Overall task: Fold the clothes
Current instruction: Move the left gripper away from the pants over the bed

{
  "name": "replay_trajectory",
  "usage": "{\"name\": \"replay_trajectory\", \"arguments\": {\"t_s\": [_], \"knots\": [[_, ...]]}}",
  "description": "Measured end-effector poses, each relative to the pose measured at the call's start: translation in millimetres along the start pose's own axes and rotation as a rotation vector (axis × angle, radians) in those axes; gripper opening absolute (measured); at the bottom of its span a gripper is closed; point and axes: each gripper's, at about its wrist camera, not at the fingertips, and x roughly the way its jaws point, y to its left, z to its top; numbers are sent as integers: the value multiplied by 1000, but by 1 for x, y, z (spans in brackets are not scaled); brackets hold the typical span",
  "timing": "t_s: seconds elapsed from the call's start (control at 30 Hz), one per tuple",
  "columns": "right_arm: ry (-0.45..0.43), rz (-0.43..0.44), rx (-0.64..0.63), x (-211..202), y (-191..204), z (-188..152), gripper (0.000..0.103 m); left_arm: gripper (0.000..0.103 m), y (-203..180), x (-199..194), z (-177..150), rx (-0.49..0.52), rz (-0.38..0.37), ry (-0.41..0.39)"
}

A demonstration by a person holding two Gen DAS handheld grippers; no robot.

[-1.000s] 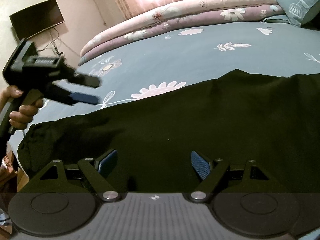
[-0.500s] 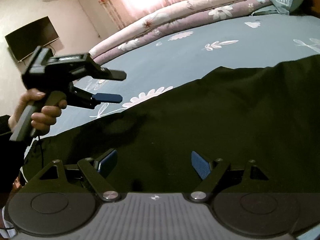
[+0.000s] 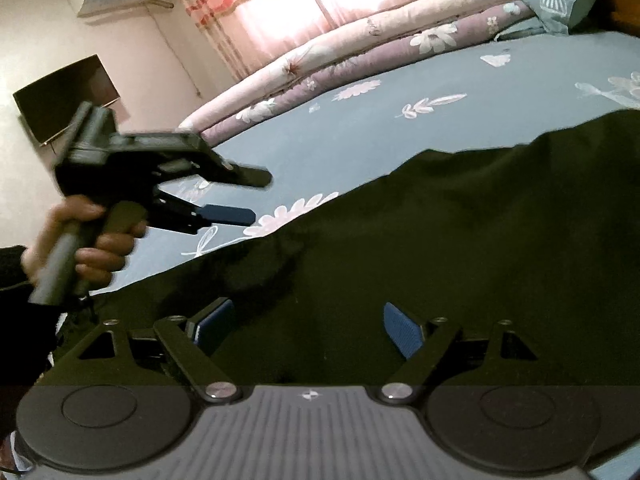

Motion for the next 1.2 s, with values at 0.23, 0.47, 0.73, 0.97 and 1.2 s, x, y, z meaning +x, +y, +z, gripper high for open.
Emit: {"name": "replay_trajectory", "arguments": {"t_s": [0.23,0.47,0.73,0.97,1.2], "knots": [[-24,-16,28,-5,-11,-2,86,63,-2,14,-30,50,194,105],[-141,-45,55,-25,-32,25,86,71,-40,-24,-30,80,281,35],[-280,-89,80,-46,-59,64,95,71,-89,12,-15,125,101,27],[-253,-87,251,-19,-155,125,95,72,-90,84,29,-158,-173,30],[-188,-83,366,1,-194,117,95,71,-69,136,42,-228,-75,-42]]}}
